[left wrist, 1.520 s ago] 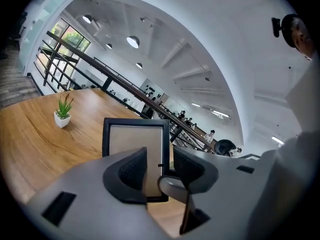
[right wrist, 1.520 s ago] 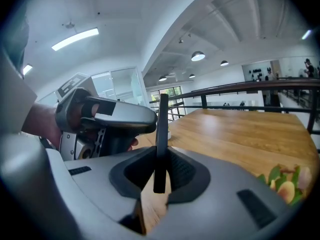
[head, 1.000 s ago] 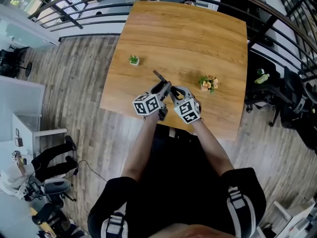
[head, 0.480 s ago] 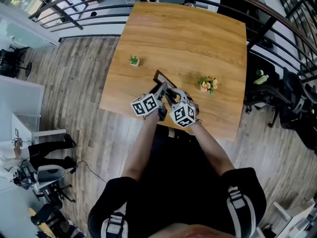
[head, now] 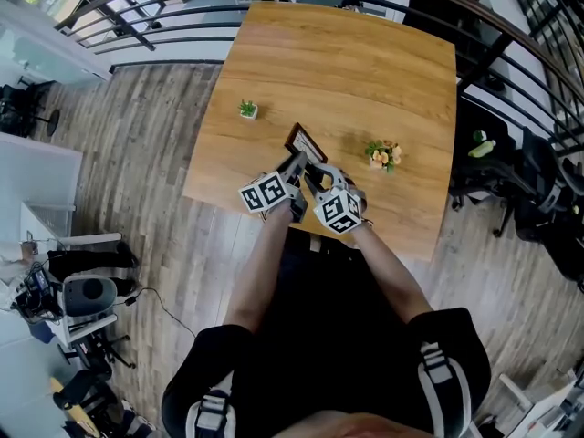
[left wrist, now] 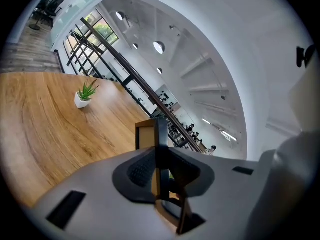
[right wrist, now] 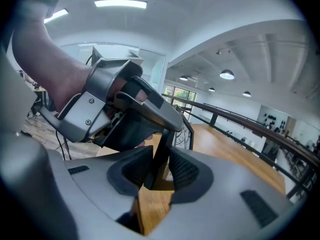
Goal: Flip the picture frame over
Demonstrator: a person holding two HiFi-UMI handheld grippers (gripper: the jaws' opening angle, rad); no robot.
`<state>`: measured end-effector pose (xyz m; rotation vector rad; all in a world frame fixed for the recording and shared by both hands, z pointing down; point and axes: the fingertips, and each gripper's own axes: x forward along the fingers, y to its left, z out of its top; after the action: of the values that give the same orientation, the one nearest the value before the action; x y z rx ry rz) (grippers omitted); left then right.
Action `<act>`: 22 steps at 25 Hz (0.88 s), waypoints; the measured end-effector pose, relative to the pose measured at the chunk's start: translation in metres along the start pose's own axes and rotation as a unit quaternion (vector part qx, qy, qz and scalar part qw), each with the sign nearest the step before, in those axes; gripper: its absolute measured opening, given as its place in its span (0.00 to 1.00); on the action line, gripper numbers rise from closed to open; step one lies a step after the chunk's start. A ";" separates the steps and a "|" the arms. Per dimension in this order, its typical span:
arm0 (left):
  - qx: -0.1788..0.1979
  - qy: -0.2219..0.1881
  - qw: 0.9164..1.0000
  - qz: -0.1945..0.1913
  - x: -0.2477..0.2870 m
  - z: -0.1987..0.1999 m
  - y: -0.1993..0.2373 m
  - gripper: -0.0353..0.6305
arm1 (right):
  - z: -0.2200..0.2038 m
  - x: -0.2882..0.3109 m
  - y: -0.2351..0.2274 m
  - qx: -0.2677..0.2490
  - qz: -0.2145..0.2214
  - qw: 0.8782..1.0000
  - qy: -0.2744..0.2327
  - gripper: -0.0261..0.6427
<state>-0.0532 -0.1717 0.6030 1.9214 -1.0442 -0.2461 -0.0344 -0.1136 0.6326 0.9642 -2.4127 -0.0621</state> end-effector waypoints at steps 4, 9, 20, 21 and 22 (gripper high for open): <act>0.001 -0.002 1.000 -0.004 -0.002 0.000 0.000 0.20 | -0.001 -0.003 0.003 0.022 0.027 0.999 -0.013 0.20; 0.009 -0.017 1.000 -0.003 -0.008 0.009 0.003 0.20 | -0.005 -0.023 0.005 0.057 0.076 0.995 -0.033 0.22; 0.026 -0.002 1.000 -0.004 -0.017 0.009 0.008 0.20 | -0.013 -0.021 -0.046 0.143 0.065 0.986 -0.057 0.22; 0.026 0.001 1.000 -0.006 -0.019 0.008 0.009 0.20 | -0.016 -0.019 -0.047 0.149 0.068 0.985 -0.054 0.22; 0.027 0.003 1.000 -0.008 -0.020 0.006 0.010 0.20 | -0.018 -0.018 -0.047 0.157 0.073 0.984 -0.051 0.22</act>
<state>-0.0745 -0.1628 0.6024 1.9780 -1.0404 -0.2226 0.0146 -0.1340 0.6292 0.9320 -2.6320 0.3389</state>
